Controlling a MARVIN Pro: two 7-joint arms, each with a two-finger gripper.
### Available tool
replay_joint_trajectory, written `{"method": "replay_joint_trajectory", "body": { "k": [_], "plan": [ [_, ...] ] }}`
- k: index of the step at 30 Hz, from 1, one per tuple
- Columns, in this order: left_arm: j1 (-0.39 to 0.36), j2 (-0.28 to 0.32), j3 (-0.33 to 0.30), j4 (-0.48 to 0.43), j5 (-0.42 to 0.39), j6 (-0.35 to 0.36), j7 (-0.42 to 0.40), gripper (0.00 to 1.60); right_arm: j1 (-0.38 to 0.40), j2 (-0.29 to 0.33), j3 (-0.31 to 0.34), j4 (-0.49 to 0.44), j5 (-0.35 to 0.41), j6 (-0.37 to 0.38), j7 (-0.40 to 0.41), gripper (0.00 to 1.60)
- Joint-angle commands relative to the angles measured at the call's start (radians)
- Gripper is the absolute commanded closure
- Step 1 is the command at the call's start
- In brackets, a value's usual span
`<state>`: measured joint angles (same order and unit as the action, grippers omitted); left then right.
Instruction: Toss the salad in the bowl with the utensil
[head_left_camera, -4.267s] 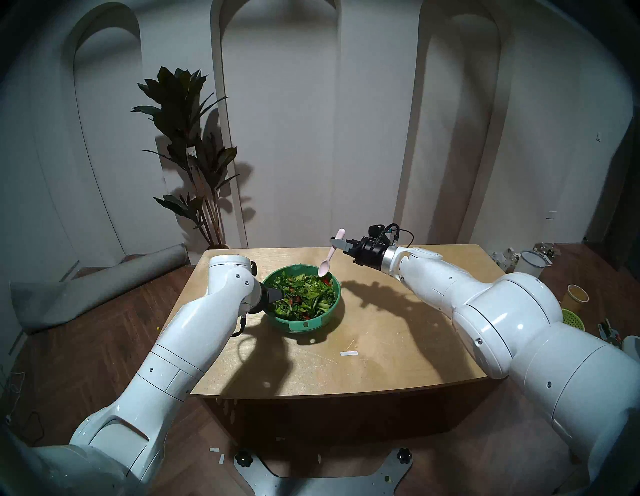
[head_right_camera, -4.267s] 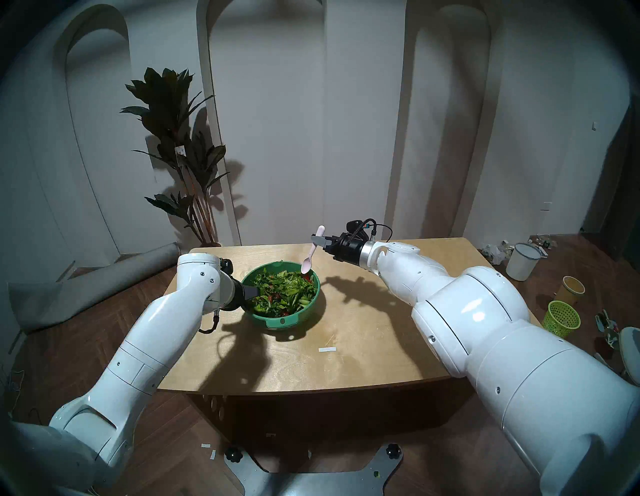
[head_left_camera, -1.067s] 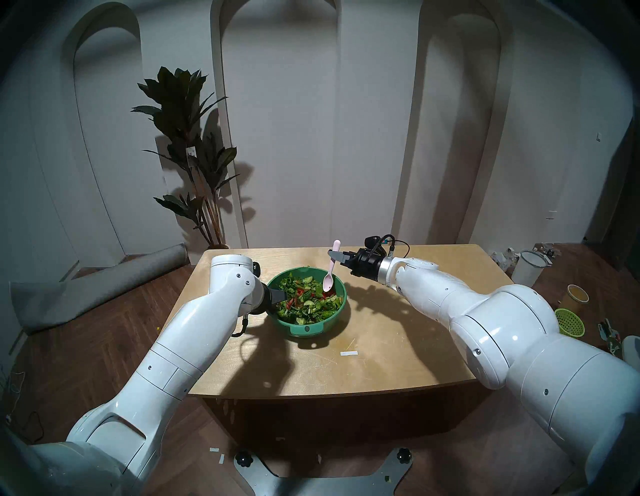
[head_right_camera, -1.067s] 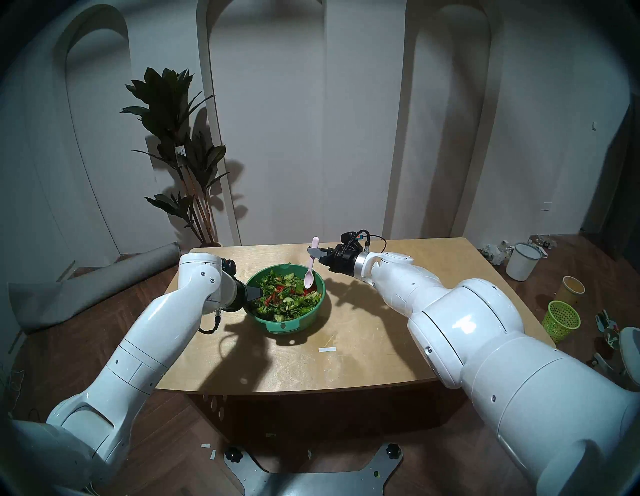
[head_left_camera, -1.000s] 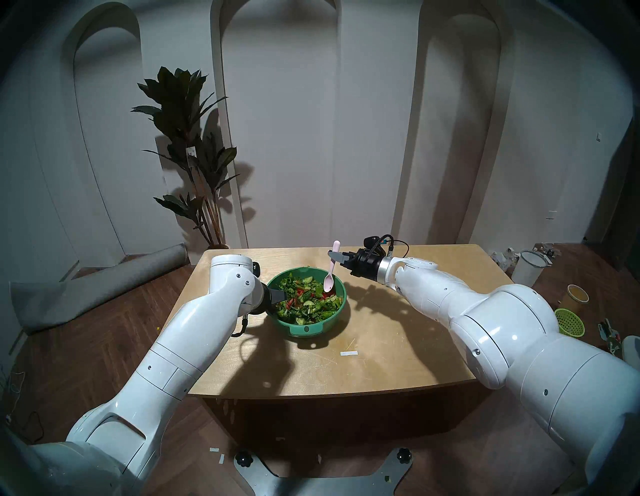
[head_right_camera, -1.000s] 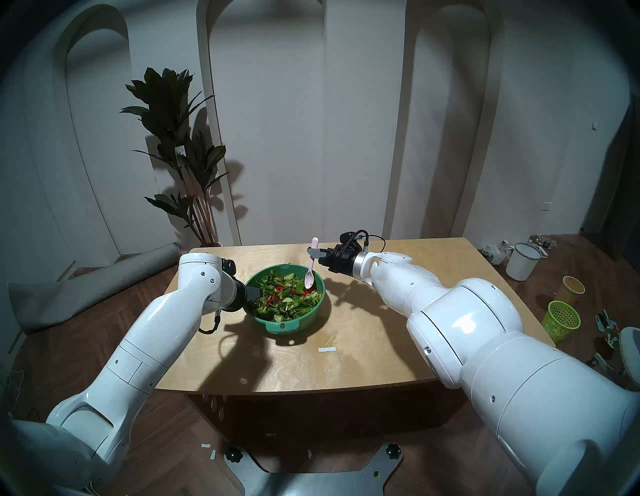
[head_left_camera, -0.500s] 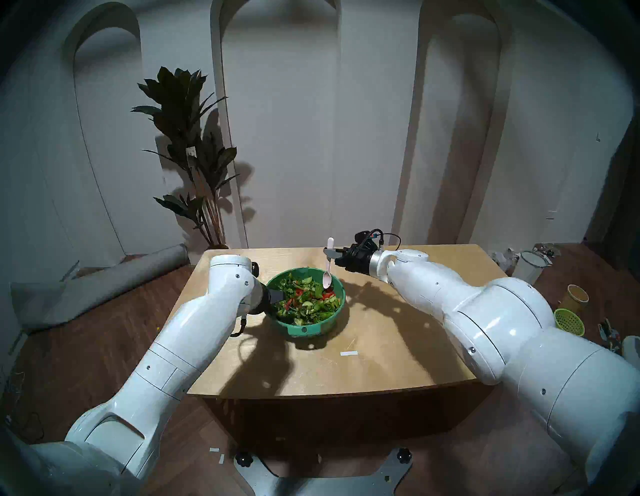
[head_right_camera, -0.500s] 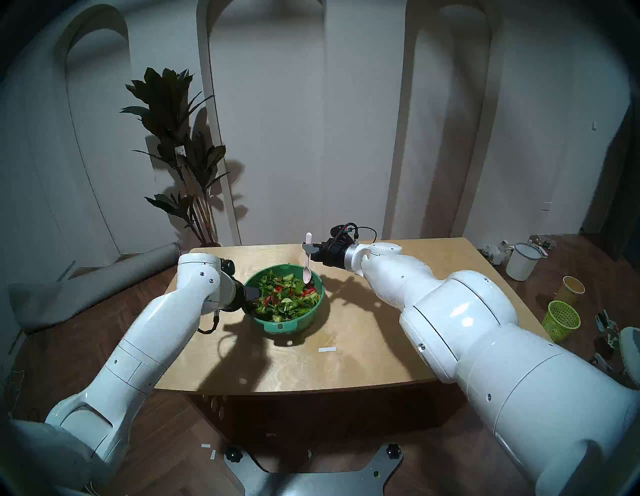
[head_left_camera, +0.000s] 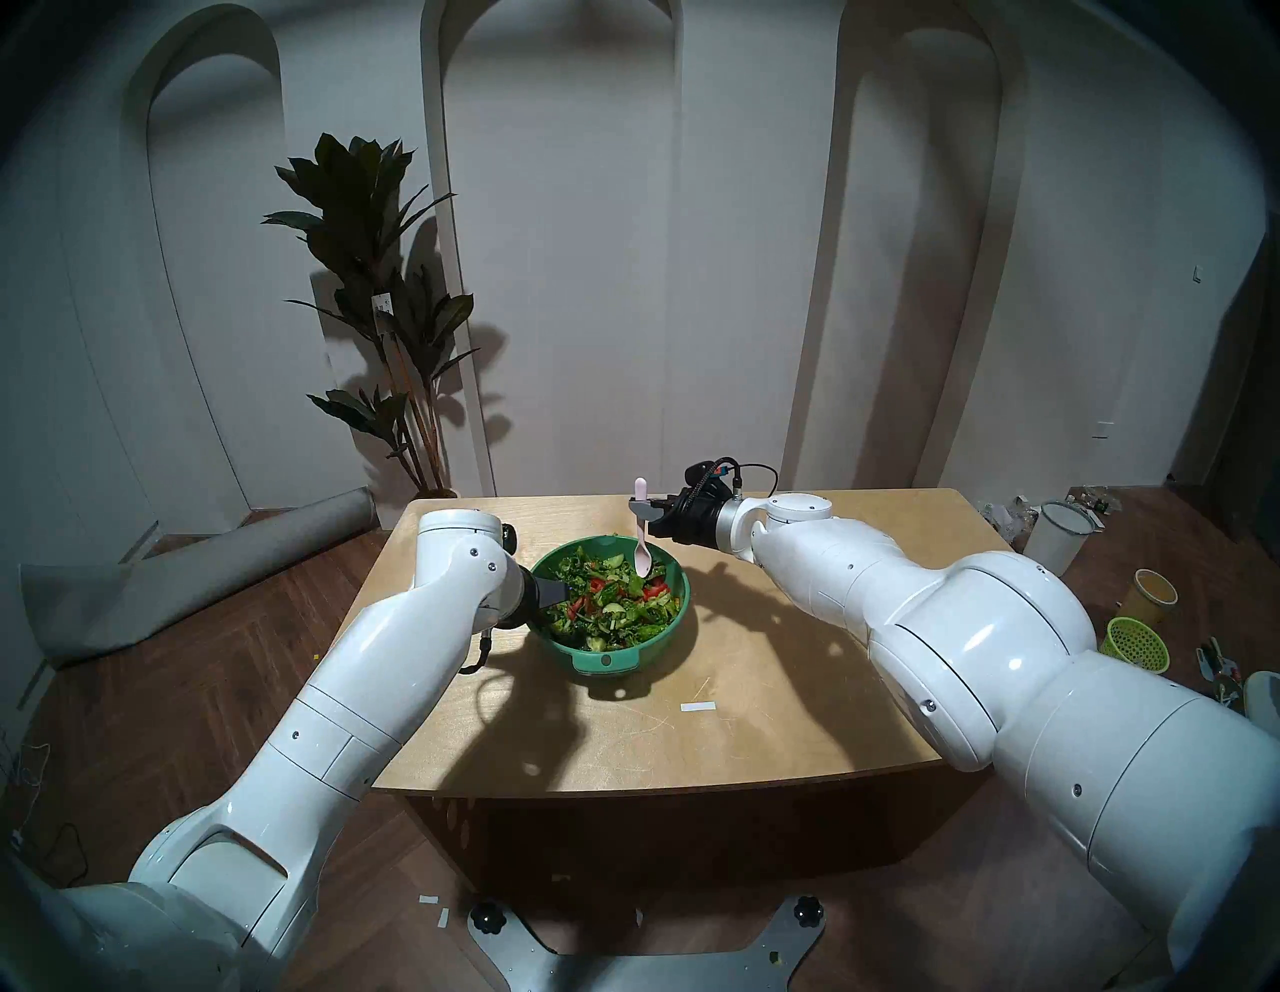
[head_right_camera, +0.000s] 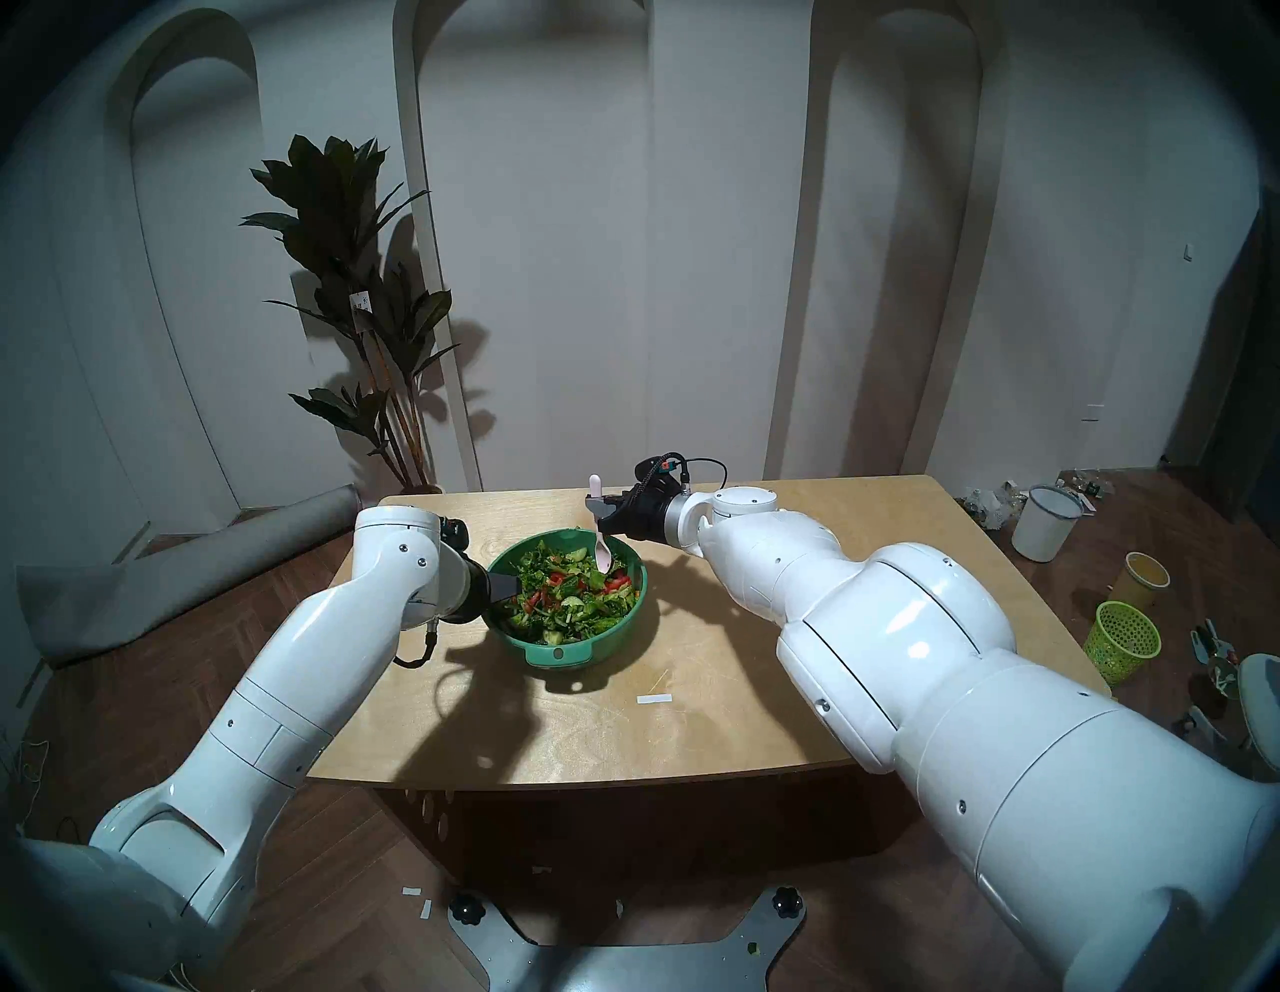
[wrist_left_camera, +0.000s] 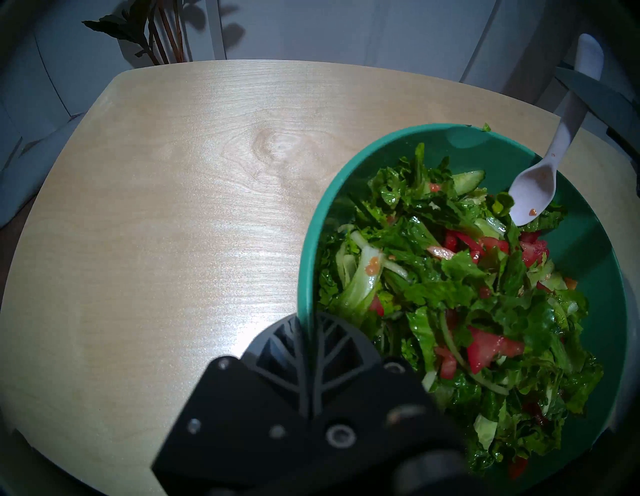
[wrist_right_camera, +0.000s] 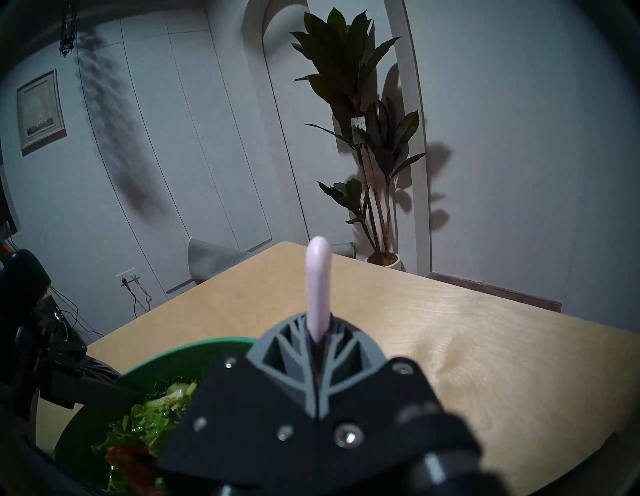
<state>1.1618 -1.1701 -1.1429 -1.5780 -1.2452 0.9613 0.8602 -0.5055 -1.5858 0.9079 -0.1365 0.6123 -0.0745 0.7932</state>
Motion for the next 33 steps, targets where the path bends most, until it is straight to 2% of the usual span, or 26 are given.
{"method": "replay_joint_trajectory", "body": {
  "k": [1,18,25,33],
  "plan": [
    [-0.012,0.003,-0.002,-0.007,0.005,-0.001,0.016,1.60,-0.021,-0.045,-0.003,-0.010,-0.001,-0.024,-0.005,1.60],
    [-0.014,0.002,0.000,-0.010,0.008,-0.001,0.030,1.60,-0.077,-0.062,0.035,-0.007,0.038,-0.040,0.051,1.60],
    [-0.015,-0.002,-0.001,-0.011,0.008,-0.001,0.046,1.60,-0.108,-0.065,0.091,-0.005,0.095,-0.031,0.115,1.60],
    [-0.016,-0.011,-0.007,-0.013,0.001,-0.001,0.073,1.60,-0.104,-0.053,0.176,-0.014,0.176,0.027,0.231,1.60]
  ]
}}
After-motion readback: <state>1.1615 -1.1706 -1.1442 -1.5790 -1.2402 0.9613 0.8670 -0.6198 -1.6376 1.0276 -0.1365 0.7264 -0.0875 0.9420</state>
